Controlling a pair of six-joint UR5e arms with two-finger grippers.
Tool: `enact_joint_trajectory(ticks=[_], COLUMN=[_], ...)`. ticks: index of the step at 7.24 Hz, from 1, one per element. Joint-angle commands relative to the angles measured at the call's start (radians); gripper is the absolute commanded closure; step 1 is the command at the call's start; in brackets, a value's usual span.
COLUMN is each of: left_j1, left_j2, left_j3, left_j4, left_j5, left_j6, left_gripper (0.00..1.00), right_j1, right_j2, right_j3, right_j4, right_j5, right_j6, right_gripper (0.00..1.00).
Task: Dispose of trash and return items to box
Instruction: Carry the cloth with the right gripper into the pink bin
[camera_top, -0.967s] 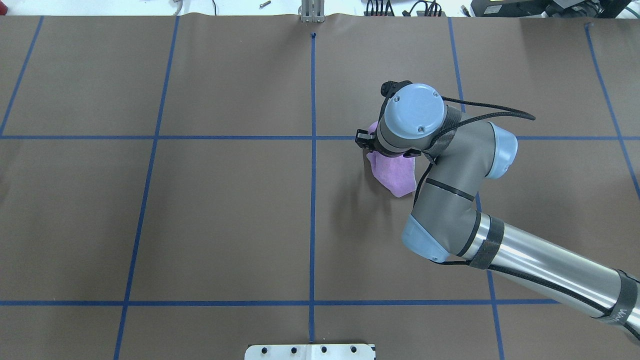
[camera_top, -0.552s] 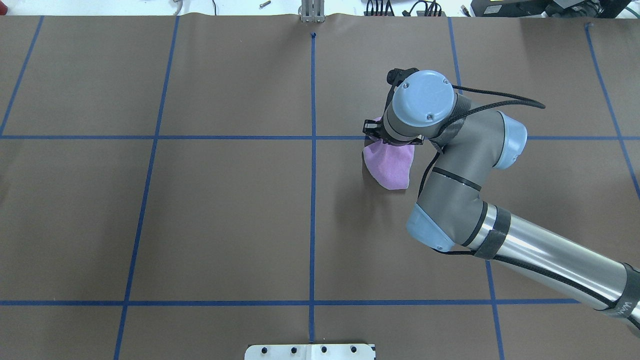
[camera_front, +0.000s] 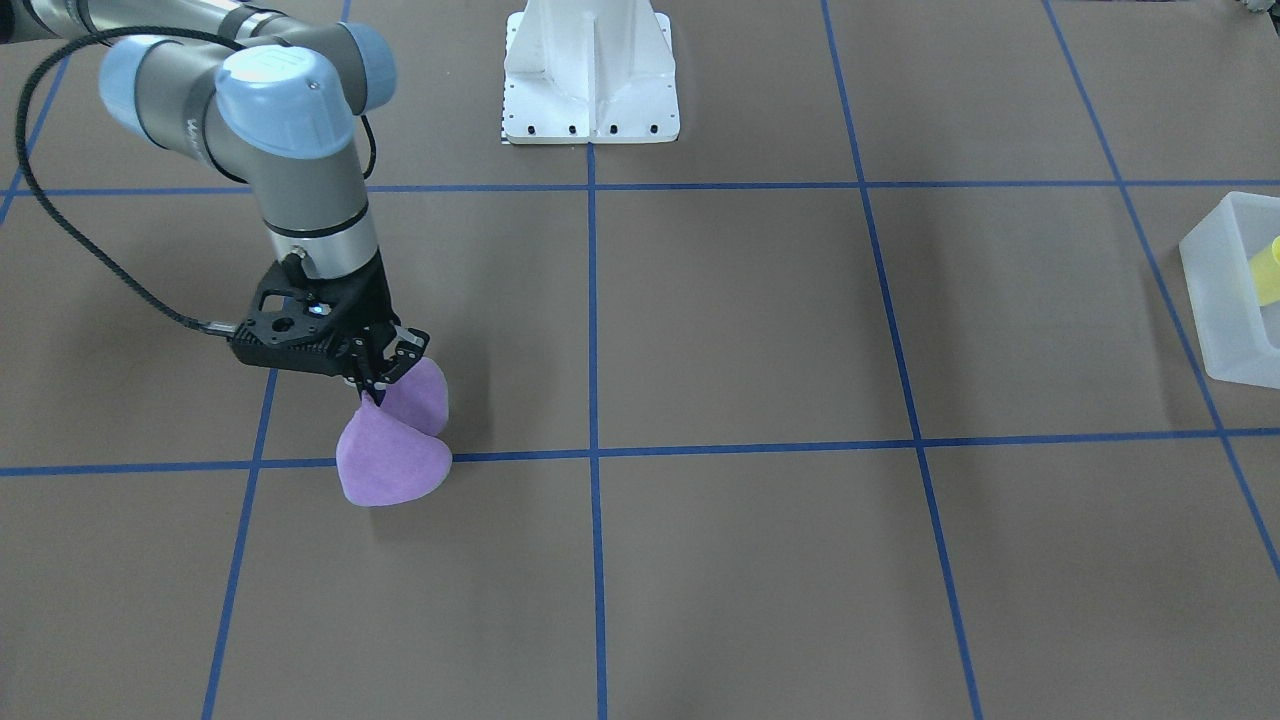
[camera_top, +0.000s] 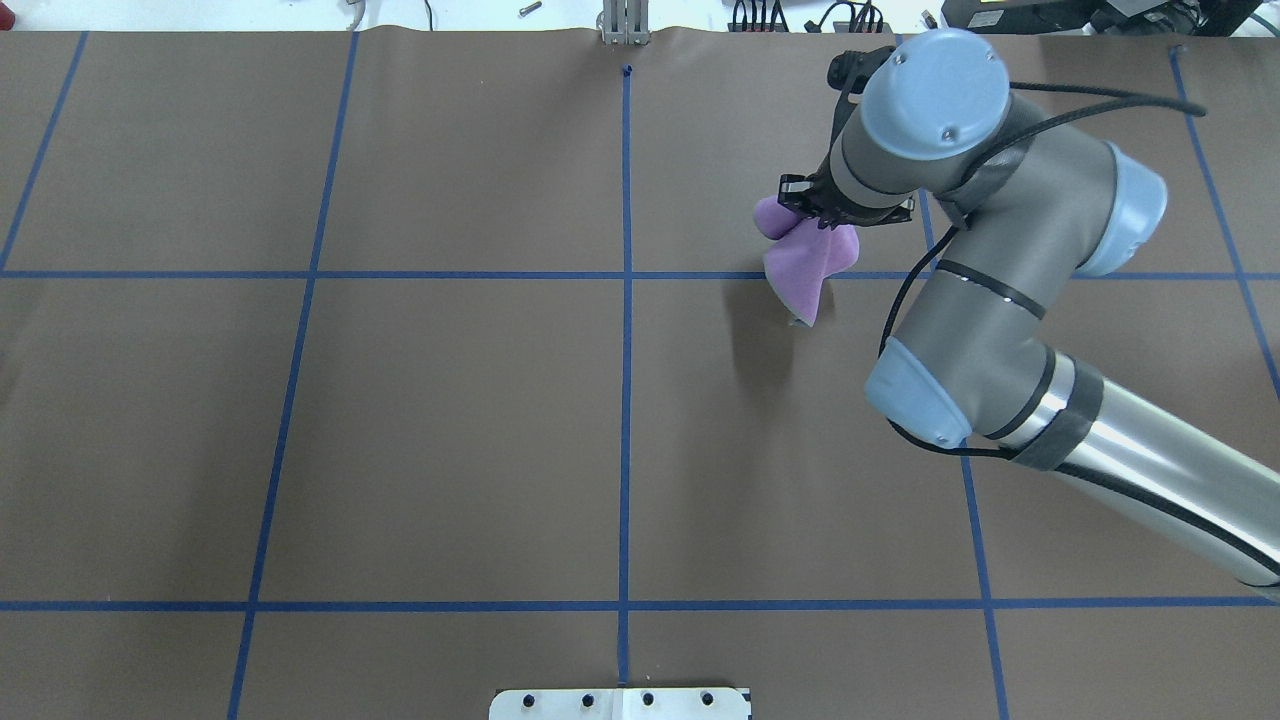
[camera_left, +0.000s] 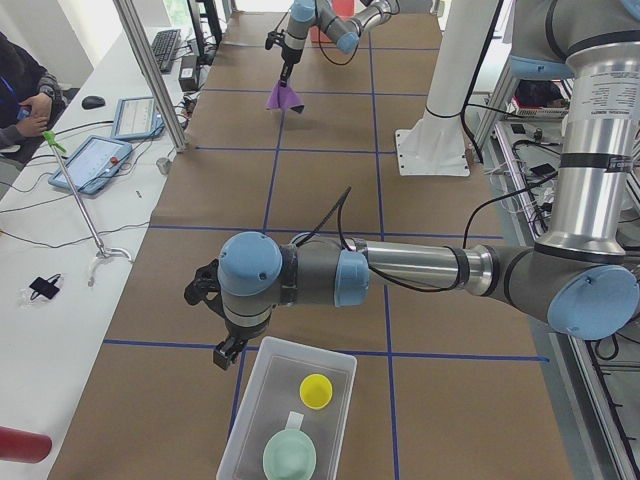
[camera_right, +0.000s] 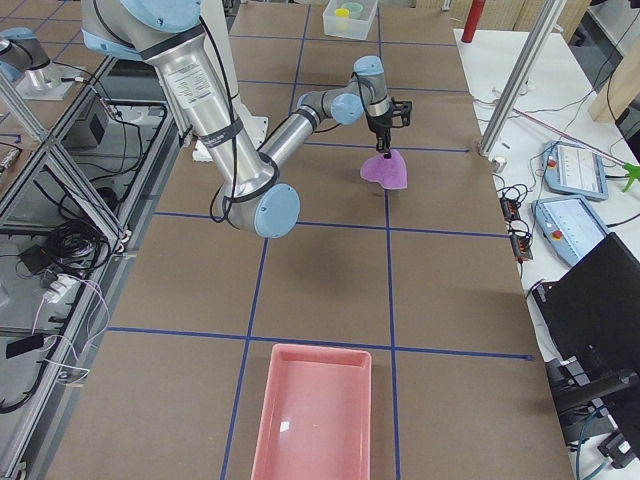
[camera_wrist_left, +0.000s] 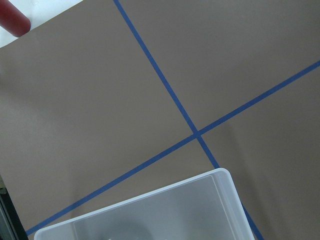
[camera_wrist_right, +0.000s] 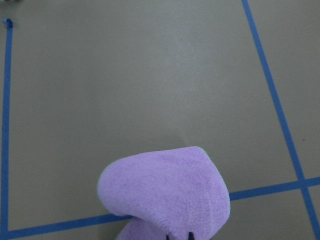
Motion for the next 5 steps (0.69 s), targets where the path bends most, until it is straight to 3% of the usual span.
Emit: enact_joint_trajectory(ticks=[1,3,5], left_j1=[0.007,0.047,0.055], left_j2=[0.065,0.137,0.243], left_j3=[0.011,0.076,-0.024], left_j4=[-0.008,-0.026,-0.097], left_j5=[0.005,0.011,0.004], left_j6=[-0.088,-0.075,-0.262], left_gripper=[0.02,0.02,0.02], right_j1=[0.129,0.244,0.343], right_j2=[-0.122,-0.211,-0.320], right_j3=[0.132,0.175,0.215], right_j4=[-0.044,-0.047,-0.044], right_j5=[0.123,0.214,0.282], right_j6=[-0.195,-0.378,-0.570], right_gripper=[1.00,1.00,1.00])
